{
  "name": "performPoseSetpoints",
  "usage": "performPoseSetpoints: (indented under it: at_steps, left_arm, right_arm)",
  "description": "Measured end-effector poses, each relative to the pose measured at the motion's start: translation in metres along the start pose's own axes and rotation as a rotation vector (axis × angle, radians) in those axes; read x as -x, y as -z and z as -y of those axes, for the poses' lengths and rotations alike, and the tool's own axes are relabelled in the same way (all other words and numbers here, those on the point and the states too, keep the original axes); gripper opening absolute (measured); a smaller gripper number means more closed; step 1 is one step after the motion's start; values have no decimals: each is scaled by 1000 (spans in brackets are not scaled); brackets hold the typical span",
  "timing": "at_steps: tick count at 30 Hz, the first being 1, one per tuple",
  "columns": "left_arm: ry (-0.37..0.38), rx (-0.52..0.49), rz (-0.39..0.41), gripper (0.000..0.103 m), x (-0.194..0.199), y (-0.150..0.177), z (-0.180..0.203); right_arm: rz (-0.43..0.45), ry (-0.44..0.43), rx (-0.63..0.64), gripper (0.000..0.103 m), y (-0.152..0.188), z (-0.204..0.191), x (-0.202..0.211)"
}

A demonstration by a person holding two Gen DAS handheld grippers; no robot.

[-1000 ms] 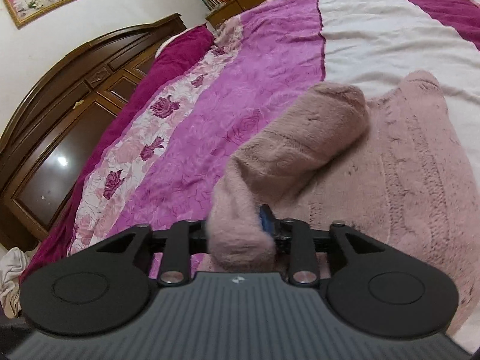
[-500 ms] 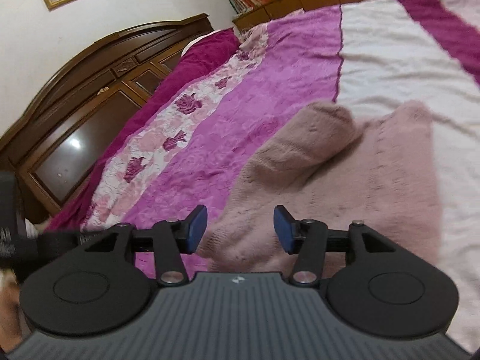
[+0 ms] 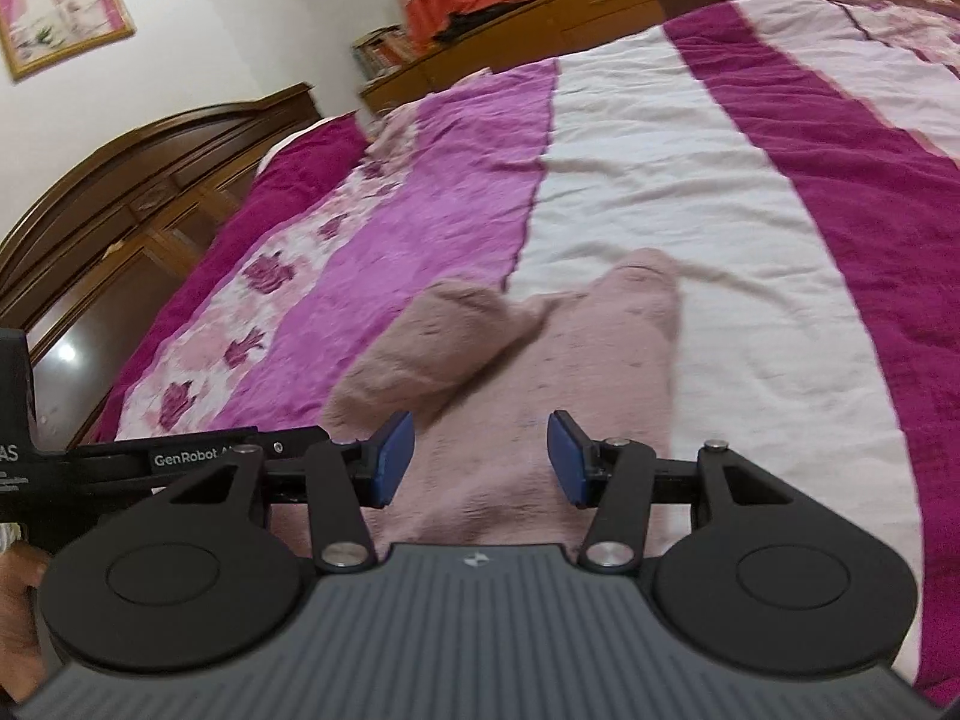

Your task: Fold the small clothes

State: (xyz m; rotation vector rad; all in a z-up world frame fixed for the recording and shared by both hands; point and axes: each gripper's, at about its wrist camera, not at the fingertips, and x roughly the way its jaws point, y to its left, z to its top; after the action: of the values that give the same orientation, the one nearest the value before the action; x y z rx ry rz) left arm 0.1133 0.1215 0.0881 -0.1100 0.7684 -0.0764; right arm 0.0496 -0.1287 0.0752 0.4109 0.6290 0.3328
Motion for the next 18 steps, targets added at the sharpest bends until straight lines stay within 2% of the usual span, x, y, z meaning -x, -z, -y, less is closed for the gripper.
performPoseSetpoints:
  at_steps: [11, 16, 18]
  left_arm:
    - [60, -22, -31, 58, -44, -8, 13]
    - [65, -13, -20, 58, -56, -6, 16]
    - [89, -18, -15, 58, -59, -5, 16]
  right_arm:
    - [2, 76, -80, 57, 5, 32, 0]
    - [0, 89, -109, 57, 5, 45, -2]
    - [1, 91, -114, 57, 5, 47, -3]
